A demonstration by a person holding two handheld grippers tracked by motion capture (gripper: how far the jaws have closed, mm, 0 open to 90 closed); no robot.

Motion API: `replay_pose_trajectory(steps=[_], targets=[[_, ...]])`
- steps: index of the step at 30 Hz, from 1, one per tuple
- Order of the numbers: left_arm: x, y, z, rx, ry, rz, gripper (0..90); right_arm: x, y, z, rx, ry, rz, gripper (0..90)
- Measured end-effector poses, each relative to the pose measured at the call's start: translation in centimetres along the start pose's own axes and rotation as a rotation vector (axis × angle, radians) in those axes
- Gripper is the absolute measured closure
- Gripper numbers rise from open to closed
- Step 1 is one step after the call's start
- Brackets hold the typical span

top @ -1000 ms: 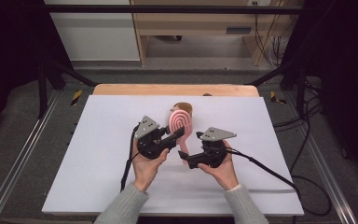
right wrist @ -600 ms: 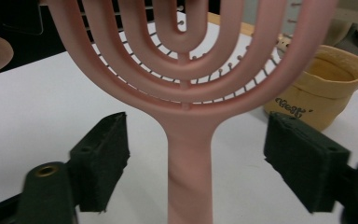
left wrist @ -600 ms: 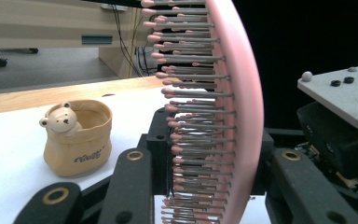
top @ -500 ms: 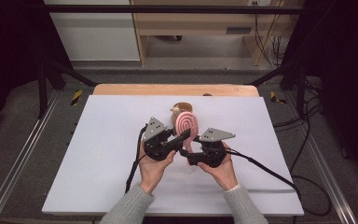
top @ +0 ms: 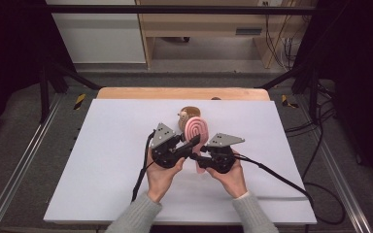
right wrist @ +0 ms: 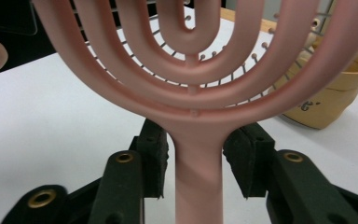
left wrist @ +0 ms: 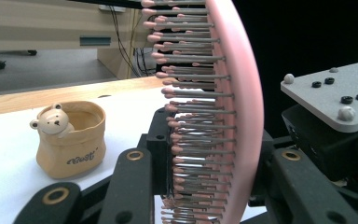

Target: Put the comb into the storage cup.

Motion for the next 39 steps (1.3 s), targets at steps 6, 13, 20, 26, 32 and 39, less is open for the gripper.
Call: replay_pose_trajectory(steps=[6,13,20,26,32,39], targets=[[0.0,0.0,0.0,0.0,0.003,-0.003,63.5,0.0,0.0,0.0,0.002,0.002,-0.005,63.2],[0.2,0.0,0.1,0.005,0.019,-0.015,63.5,0.0,0.0,-0.1,-0.01,-0.002,-0.005,45.7],[0.5,-0.1,0.0,0.005,0.03,-0.027,63.5,-0.1,-0.1,-0.3,-0.025,-0.006,0.002,26.6],[0.8,-0.2,-0.2,0.004,0.042,-0.041,63.5,-0.2,0.0,-0.2,-0.012,0.006,0.006,9.5],[1.6,-0.3,-0.6,0.012,0.057,-0.056,63.5,-0.3,-0.2,-0.3,-0.004,0.002,0.016,3.1],[2.7,-0.8,-1.4,0.014,0.066,-0.071,63.5,-0.5,-0.5,-0.1,0.022,-0.044,0.034,2.5]])
Point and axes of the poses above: each handheld gripper's, and its own axes: y roughly forward along the jaws, z roughly out of its underside, x roughly to its left, the point moved 3 cm from there along y, roughly forward along the jaws, and after that the axes turned 7 degrees about -x, right-handed, at the moved point
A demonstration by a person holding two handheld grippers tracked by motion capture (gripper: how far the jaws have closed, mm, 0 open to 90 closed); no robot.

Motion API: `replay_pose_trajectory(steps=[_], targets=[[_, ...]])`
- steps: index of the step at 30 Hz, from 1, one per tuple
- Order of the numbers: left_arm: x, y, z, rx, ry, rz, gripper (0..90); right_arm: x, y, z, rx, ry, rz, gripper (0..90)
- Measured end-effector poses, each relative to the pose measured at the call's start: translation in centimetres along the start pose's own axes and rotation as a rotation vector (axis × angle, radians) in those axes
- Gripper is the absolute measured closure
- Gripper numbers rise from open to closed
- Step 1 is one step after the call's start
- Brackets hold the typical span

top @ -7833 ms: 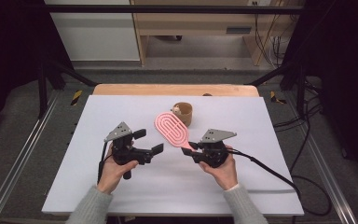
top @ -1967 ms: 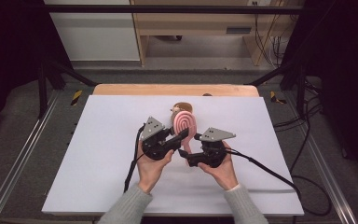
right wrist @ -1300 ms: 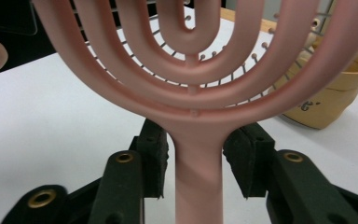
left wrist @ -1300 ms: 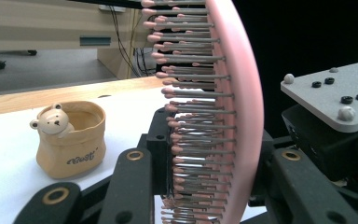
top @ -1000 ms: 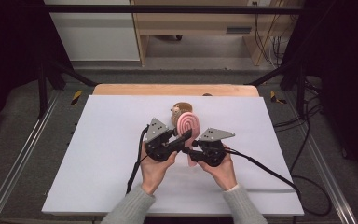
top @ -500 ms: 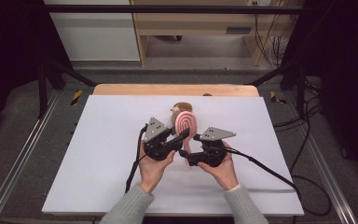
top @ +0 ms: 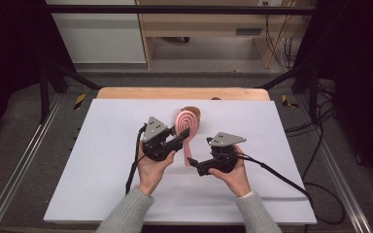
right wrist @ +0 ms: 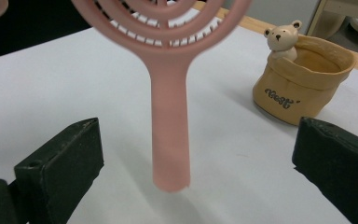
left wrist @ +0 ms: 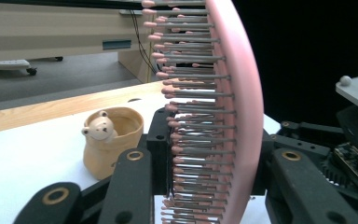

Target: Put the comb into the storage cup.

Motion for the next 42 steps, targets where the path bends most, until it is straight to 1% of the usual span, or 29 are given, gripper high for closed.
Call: replay_pose_trajectory(steps=[1,3,5,6,11,13,16,19,23,26,30,33,38,42], targets=[[0.2,-0.1,-0.1,0.0,0.001,-0.002,63.5,0.0,-0.1,0.1,-0.005,0.0,-0.011,2.0],[0.5,-0.1,-0.3,-0.001,0.002,-0.006,63.4,-0.2,-0.4,0.2,-0.016,0.018,-0.026,1.9],[0.9,-0.2,-0.6,-0.002,0.001,-0.008,63.4,-0.5,-0.6,0.2,-0.022,0.029,-0.017,2.6],[1.1,-0.2,-0.8,-0.004,-0.002,-0.009,63.5,-0.7,-0.8,0.2,-0.027,0.037,-0.02,2.5],[1.8,-0.4,-1.7,-0.01,0.007,-0.01,63.5,-1.1,-1.6,0.3,-0.039,0.043,-0.04,2.2],[1.9,-0.4,-2.0,-0.015,0.003,-0.008,63.4,-1.4,-1.8,0.5,-0.037,0.045,-0.047,2.2],[2.1,-0.4,-2.4,-0.015,0.009,-0.006,63.4,-1.8,-2.1,0.8,-0.03,0.043,-0.044,2.0],[2.4,-0.3,-2.9,-0.016,0.01,-0.005,63.5,-2.1,-2.4,1.1,-0.03,0.05,-0.047,1.6],[2.7,-0.2,-3.4,-0.019,0.008,0.003,63.4,-2.6,-3.0,1.7,-0.029,0.061,-0.043,1.2],[2.9,-0.1,-3.7,-0.019,0.014,0.004,63.4,-3.1,-3.5,2.1,-0.03,0.072,-0.036,1.2],[3.1,0.1,-4.3,-0.018,0.027,0.0,63.4,-3.7,-4.3,2.6,-0.036,0.084,-0.032,1.2],[3.2,0.4,-4.7,-0.023,0.027,0.0,63.4,-4.1,-4.8,3.0,-0.041,0.089,-0.028,1.3],[3.4,0.7,-5.4,-0.023,0.041,-0.002,63.4,-4.7,-5.4,3.5,-0.042,0.099,-0.024,1.3],[3.6,1.0,-5.9,-0.028,0.039,0.0,63.4,-5.1,-5.8,4.0,-0.042,0.101,-0.02,1.4]])
Point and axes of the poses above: each handheld gripper's, and its own axes: y roughly forward along the jaws, z roughly out of its underside, x roughly to its left, the point moved 3 cm from there along y, roughly forward along the jaws, and after that the axes turned 7 degrees about -x, right-handed, at the moved point
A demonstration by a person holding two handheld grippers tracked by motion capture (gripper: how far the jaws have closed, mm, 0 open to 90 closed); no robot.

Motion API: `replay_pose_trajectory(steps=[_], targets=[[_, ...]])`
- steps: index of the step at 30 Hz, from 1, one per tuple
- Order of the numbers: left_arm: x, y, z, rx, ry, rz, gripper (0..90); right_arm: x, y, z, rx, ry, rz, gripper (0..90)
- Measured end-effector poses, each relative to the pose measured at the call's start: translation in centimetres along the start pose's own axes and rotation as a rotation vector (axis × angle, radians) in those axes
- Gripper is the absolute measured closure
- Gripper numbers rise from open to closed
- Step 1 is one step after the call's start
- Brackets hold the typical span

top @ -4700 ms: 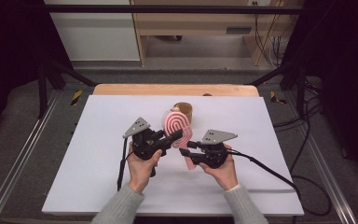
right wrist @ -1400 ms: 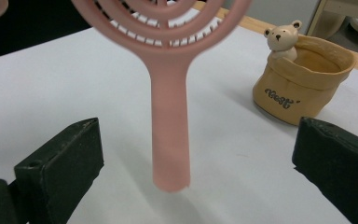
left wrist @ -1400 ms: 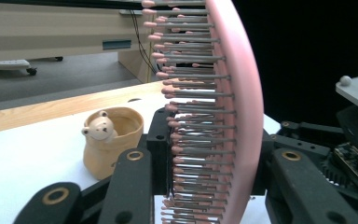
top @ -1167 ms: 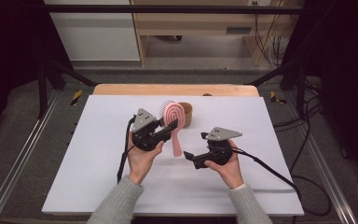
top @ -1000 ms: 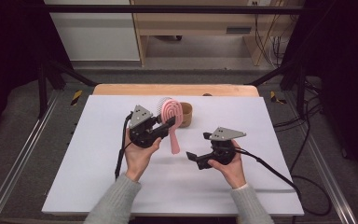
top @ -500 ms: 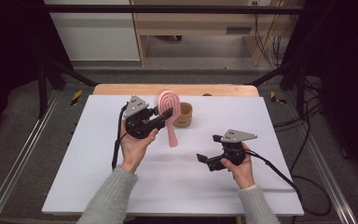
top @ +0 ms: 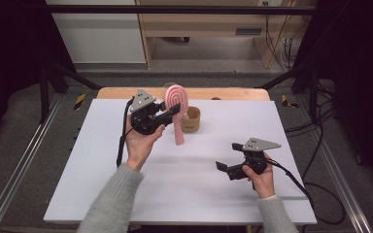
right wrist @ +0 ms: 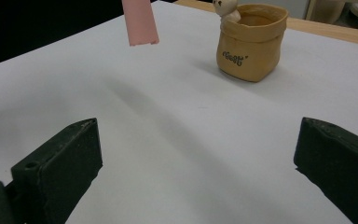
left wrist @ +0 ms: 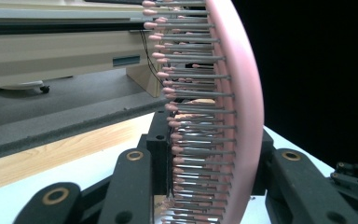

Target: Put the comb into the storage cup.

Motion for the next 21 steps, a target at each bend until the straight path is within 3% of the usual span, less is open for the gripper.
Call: replay_pose_trajectory(steps=[21], targets=[[0.7,2.0,-2.1,-0.005,0.016,0.0,63.4,-2.0,-2.3,1.5,-0.019,0.016,0.034,0.9]])
Point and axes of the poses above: each handheld gripper's, and its own axes: y roughly forward along the jaws, z roughly out of its underside, x roughly to its left, the point moved 3 cm from there along y, roughly forward along the jaws, and after that the axes turned 7 degrees about -x, right-handed, at the moved point
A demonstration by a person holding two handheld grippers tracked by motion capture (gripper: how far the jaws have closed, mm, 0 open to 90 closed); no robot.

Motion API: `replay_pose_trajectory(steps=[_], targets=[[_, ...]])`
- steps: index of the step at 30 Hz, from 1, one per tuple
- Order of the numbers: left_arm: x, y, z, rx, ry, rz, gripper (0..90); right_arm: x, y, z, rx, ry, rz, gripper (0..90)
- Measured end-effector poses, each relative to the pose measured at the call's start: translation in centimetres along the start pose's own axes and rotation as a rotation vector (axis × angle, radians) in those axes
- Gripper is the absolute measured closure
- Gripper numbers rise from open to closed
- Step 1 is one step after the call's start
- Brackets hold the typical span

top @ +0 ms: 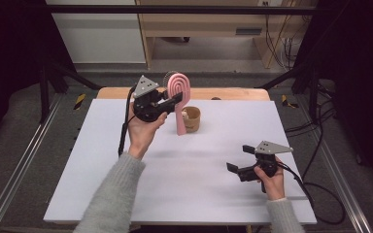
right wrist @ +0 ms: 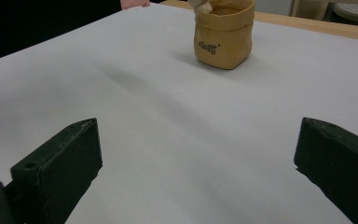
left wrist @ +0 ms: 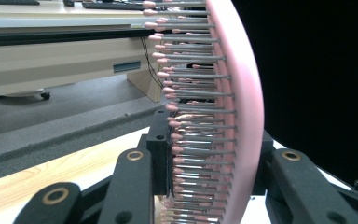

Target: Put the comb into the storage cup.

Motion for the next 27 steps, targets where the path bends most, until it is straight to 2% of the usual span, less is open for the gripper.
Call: replay_pose_trajectory(steps=[27], targets=[[0.5,4.4,-1.8,0.009,0.03,-0.023,63.4,-0.6,-1.4,0.5,-0.012,0.008,0.002,0.5]])
Point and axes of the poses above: each handheld gripper's, and its own axes: y roughly forward along the jaws, z roughly out of its underside, x roughly to its left, the point moved 3 cm from there along y, roughly forward along the jaws, and after that the axes turned 7 degrees about -x, right-handed, at the moved point
